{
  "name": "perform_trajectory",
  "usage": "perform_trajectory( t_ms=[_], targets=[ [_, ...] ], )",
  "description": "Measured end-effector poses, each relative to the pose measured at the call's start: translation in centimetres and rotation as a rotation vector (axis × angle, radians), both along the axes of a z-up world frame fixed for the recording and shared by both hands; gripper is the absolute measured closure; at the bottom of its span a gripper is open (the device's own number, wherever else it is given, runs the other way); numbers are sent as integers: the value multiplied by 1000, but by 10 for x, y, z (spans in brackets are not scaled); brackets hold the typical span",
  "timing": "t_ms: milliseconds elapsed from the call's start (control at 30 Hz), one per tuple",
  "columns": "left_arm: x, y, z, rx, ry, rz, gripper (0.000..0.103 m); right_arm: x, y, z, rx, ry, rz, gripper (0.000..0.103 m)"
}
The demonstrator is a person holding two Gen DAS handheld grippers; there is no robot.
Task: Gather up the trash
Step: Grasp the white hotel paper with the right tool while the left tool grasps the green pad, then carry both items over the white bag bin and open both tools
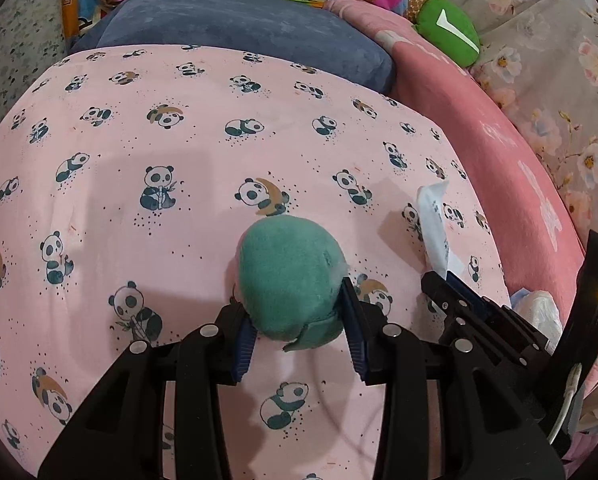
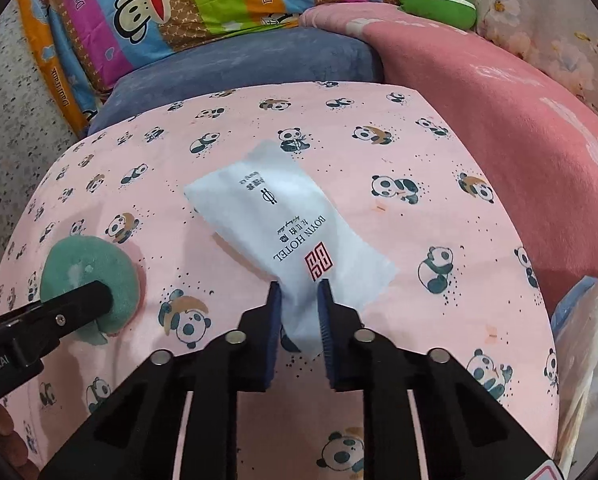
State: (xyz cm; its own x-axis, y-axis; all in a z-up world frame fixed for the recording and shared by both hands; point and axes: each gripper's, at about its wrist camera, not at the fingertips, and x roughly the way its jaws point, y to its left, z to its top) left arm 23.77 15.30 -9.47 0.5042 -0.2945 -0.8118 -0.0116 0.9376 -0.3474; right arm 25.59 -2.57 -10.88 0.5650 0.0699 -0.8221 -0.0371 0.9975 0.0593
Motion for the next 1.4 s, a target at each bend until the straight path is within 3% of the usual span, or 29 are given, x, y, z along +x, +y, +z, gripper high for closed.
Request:
perform_trajectory(
  t_ms=[333, 767, 1400],
  targets=[
    [-52, -28, 12, 4, -11, -57, 66, -74, -23, 18, 80, 0, -56, 95],
    [-121, -95, 28, 37, -33, -192, 66, -177, -82, 35, 125, -38, -153, 95],
    [-157, -196, 55, 57, -82, -374, 66, -245, -177, 55, 187, -128, -329, 95]
  ],
)
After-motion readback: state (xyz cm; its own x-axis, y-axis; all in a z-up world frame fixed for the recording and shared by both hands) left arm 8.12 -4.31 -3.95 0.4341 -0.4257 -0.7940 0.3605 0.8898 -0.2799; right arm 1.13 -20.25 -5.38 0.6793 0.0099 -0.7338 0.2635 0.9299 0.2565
